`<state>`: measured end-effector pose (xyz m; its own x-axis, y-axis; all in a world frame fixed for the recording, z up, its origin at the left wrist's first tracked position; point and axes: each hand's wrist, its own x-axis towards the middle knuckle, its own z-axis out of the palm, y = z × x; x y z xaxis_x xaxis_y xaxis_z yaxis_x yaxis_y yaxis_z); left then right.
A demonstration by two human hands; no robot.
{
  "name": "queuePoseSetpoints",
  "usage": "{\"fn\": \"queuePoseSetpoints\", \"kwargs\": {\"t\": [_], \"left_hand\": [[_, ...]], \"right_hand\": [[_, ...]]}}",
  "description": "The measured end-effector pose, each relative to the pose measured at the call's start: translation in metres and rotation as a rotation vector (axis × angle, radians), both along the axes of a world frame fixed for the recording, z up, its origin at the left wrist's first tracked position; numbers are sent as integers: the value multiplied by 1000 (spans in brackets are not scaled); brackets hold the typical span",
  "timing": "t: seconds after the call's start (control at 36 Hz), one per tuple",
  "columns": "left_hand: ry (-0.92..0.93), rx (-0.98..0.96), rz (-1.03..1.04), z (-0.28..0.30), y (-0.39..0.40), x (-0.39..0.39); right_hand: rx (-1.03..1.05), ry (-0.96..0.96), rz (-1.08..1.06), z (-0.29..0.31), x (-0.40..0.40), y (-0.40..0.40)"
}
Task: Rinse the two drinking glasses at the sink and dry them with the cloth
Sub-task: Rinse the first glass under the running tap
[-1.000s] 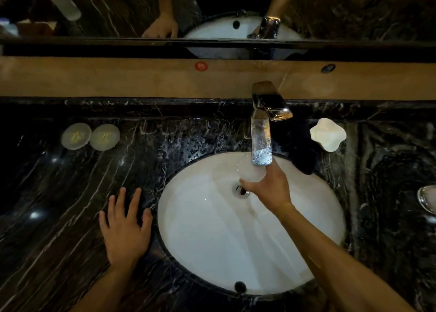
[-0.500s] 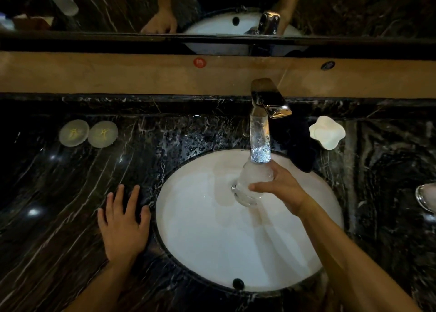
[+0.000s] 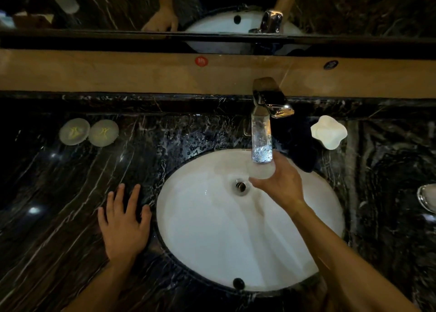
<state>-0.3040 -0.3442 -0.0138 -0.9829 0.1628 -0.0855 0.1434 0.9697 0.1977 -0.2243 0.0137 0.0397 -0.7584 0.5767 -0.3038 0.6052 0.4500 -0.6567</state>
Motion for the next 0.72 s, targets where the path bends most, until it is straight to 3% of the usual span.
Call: {"fn": "queuePoseSetpoints", "kwargs": {"t": [0.06,0.22,0.33,0.42,0.61,0.72], "left_hand": [[3,2,-1,0,0,0],[3,-2,8,2,2,0],[0,-5,4,1,1,0],[3,-6,1,1,1,0],[-8,-24,7,-1,0,0],[-13,-19,7,-2,0,0]], "right_hand": [[-67,-33,4,4,3,8],[-517,-28,-38,-4,9,19],[-617,54,-57,-7,6,12],[-554,100,-57,-11,-1,6],[-94,113,-16,-3,-12,-11],[-27,102,-35,1,-8,-2]]}}
